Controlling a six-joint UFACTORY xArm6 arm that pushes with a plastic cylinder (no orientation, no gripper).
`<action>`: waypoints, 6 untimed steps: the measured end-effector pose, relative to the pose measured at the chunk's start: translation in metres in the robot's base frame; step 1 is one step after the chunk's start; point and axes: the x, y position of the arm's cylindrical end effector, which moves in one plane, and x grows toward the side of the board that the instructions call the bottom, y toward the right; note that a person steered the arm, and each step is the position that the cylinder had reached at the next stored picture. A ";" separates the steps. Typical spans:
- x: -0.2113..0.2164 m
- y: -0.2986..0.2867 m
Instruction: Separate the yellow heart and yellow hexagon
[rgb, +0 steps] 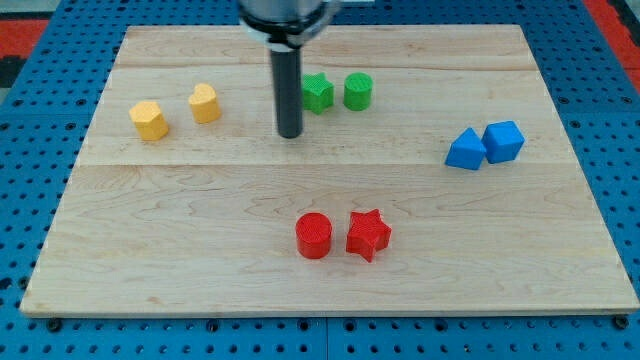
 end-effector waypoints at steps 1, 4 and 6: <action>-0.046 -0.024; -0.008 -0.130; -0.011 -0.173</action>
